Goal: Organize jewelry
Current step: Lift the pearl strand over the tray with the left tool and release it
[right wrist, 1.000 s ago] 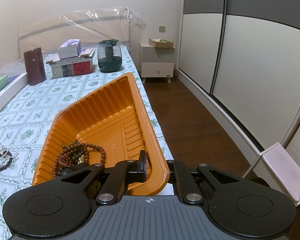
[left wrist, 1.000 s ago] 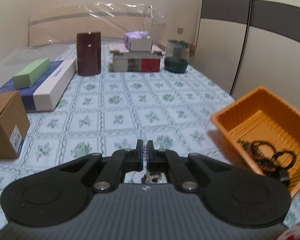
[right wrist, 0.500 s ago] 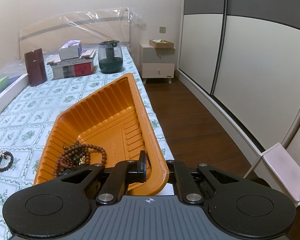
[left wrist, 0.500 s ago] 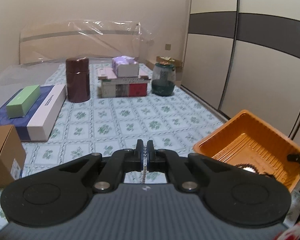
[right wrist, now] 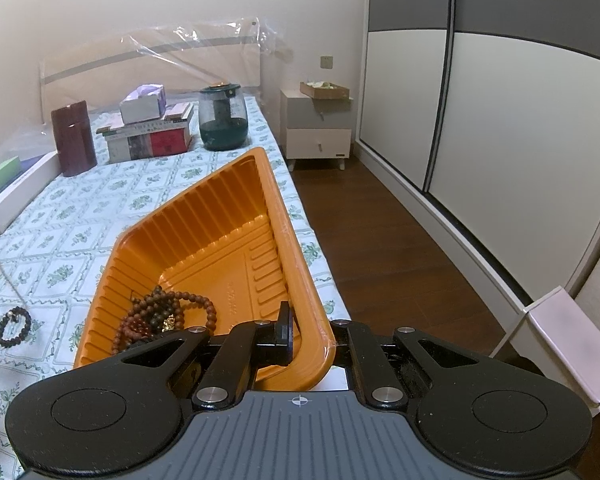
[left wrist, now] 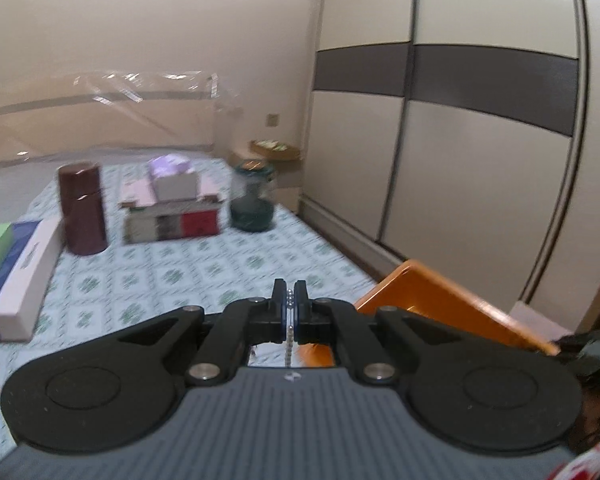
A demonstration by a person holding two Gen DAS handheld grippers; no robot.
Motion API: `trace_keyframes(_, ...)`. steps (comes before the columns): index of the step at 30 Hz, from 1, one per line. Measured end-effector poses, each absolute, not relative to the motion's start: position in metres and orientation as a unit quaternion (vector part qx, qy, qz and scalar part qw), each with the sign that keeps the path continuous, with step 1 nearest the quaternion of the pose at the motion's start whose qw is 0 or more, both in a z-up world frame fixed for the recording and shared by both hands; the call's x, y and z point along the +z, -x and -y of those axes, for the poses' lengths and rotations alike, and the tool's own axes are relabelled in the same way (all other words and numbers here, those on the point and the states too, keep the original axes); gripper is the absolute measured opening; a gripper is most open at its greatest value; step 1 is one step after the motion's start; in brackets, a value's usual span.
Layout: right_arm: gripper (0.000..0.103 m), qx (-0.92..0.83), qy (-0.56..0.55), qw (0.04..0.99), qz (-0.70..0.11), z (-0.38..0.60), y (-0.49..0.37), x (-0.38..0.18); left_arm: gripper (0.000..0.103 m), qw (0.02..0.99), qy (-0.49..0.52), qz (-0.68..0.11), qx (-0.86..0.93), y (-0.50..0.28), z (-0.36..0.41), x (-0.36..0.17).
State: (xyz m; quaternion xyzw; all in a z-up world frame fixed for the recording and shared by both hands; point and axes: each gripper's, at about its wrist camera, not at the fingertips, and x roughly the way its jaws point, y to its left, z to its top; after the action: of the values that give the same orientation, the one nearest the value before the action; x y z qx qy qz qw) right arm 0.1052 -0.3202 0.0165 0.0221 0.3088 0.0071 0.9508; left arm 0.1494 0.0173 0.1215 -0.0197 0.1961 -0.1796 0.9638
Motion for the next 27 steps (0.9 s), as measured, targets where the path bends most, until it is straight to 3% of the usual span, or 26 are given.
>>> trace_keyframes(10,0.007,0.008,-0.027,0.951,-0.307,0.322,-0.106,0.016,0.002,0.948,0.012,-0.168,-0.271,-0.159,0.049,0.154)
trace_keyframes(27,0.007,0.008,-0.029,0.951,-0.308,0.323,-0.108,0.014,0.002,0.918,0.000,-0.225,-0.326,-0.186,0.106,0.110)
